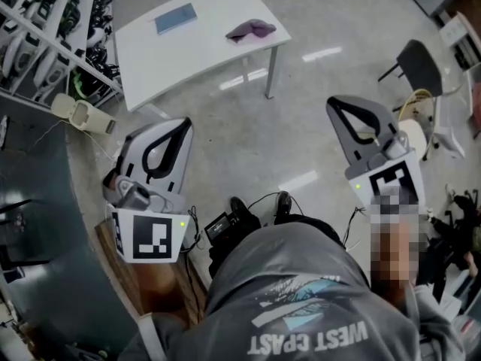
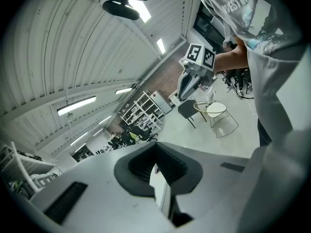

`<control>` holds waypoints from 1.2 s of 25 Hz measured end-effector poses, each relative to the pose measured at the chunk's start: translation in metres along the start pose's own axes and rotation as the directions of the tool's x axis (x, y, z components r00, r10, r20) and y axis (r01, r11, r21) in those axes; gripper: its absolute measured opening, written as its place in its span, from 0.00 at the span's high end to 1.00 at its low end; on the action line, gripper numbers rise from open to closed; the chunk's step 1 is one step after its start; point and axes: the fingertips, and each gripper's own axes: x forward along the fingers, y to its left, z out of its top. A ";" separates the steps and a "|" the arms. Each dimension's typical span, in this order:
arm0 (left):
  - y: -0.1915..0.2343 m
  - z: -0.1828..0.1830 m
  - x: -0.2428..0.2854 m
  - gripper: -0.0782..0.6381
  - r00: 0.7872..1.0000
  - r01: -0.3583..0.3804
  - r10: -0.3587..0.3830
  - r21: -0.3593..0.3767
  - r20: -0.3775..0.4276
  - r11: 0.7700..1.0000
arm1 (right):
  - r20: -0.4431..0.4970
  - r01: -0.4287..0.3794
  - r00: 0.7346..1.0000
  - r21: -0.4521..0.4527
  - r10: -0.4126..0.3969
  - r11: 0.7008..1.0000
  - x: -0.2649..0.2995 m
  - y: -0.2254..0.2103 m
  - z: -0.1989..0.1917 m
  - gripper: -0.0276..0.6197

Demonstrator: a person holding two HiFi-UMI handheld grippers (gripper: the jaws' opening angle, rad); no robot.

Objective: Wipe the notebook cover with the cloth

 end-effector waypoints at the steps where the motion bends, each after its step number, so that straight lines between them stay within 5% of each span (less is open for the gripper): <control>1: 0.001 -0.003 0.000 0.89 1.000 0.005 -0.005 -0.002 0.004 1.000 | 0.002 0.002 1.000 0.008 -0.002 1.000 0.003 0.001 0.001 0.91; 20: 0.062 -0.076 0.001 0.89 0.997 0.028 -0.026 -0.033 0.076 0.999 | -0.063 0.067 0.996 0.002 -0.067 0.998 0.078 0.008 0.047 0.91; 30: 0.085 -0.087 0.058 0.89 1.000 0.004 -0.004 -0.051 -0.012 0.999 | -0.024 0.013 1.000 0.023 -0.012 1.000 0.136 -0.049 0.024 0.91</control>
